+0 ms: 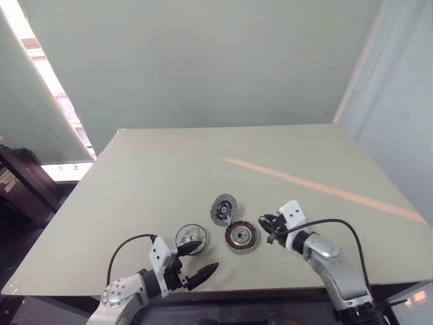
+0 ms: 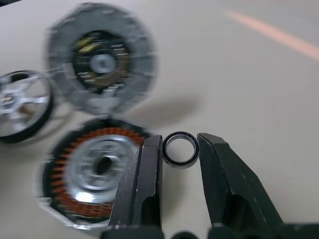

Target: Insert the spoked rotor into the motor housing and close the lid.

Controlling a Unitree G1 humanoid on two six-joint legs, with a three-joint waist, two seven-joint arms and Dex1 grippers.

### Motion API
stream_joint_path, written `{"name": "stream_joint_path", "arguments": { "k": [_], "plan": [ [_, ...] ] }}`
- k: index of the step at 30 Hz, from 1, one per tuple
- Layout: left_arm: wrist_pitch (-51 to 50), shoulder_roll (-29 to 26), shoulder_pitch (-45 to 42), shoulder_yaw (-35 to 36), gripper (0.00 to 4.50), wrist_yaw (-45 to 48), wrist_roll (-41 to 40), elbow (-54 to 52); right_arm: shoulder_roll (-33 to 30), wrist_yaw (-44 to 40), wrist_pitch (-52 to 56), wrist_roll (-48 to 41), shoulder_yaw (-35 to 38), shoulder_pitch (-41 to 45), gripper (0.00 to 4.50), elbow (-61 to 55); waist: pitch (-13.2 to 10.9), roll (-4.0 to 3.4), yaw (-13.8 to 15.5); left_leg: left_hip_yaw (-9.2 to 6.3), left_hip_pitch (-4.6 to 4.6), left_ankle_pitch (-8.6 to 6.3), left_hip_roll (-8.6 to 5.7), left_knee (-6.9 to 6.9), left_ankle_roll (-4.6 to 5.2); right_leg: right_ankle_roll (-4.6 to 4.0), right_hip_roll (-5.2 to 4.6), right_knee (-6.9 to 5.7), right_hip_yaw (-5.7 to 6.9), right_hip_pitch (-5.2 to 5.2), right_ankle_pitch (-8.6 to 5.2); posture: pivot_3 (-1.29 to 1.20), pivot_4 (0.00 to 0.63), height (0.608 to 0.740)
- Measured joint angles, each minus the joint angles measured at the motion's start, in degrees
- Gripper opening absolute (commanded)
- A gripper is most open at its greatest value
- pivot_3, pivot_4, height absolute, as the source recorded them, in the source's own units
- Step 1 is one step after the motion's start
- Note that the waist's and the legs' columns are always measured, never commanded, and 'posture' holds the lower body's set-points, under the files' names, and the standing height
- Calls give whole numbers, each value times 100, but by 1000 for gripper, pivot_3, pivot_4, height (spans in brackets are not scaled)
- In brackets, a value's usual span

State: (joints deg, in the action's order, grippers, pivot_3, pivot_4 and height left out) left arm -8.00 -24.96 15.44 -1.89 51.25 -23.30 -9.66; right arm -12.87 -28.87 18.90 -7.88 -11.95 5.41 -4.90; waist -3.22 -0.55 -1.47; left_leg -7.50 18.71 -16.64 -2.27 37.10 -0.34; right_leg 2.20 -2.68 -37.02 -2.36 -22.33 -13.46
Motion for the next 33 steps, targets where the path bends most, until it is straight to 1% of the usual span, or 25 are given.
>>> {"name": "stream_joint_path", "arguments": {
  "k": [8,14,33],
  "plan": [
    [47,4,-1,4,4500,-8,6,1,181,-17,254,38,-474,172,799,-25,0,0,-1,-1,0,0,0,-1,0,0,0,0,1,-2,0,0,0,740],
    [72,7,4,5,4500,-30,5,1,324,-17,329,116,-687,312,799,153,0,0,1,-2,0,0,0,-1,0,0,0,0,3,-2,0,0,0,740],
    [74,8,38,4,4500,-81,6,-1,369,-11,181,241,-725,342,799,663,0,1,-2,-2,0,0,-1,-1,0,0,0,0,2,-3,0,0,0,740]
  ]
}}
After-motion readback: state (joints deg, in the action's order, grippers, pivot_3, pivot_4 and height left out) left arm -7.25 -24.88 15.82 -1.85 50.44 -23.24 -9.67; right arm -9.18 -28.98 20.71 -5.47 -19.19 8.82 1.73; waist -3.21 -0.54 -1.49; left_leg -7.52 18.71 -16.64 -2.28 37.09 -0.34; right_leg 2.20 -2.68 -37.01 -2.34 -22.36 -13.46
